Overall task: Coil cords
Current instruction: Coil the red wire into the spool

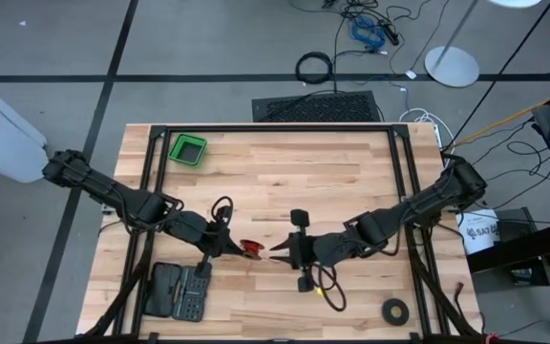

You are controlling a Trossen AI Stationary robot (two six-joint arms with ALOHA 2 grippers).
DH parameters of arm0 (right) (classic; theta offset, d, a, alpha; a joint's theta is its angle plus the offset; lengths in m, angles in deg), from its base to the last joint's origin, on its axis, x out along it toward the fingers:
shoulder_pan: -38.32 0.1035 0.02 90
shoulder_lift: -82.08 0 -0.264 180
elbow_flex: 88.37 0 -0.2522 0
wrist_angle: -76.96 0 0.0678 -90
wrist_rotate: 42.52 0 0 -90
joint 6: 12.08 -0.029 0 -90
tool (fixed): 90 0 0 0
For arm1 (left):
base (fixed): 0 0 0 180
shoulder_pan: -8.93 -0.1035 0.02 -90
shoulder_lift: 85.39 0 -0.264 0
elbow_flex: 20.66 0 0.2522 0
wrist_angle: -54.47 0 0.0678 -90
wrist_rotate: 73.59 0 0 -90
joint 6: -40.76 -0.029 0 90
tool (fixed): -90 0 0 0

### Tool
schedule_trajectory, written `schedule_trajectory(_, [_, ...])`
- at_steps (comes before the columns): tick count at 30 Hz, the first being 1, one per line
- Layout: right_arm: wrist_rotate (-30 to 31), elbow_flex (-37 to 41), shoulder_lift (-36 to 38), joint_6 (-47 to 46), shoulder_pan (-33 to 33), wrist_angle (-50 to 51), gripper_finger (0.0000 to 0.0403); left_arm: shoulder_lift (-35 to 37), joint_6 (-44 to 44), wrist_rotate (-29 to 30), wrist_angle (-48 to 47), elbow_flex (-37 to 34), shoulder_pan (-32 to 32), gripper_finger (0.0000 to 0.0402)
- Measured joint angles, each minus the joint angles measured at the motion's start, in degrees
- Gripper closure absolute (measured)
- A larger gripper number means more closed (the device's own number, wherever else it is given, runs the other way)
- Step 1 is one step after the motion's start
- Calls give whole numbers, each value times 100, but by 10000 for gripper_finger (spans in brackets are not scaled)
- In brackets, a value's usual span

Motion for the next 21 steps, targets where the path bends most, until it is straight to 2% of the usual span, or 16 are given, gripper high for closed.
schedule_trajectory(12, [14, 2, -355, -646, -420, -110, 332, 0, -100, 2, 17, 2, -47, 398])
schedule_trajectory(15, [0, 2, -355, -647, -449, -141, 314, 0, -113, 30, 37, 2, -49, 398])
schedule_trajectory(21, [-30, 2, -412, -616, -447, -129, 252, 0, -144, 126, 64, 2, -49, 398])
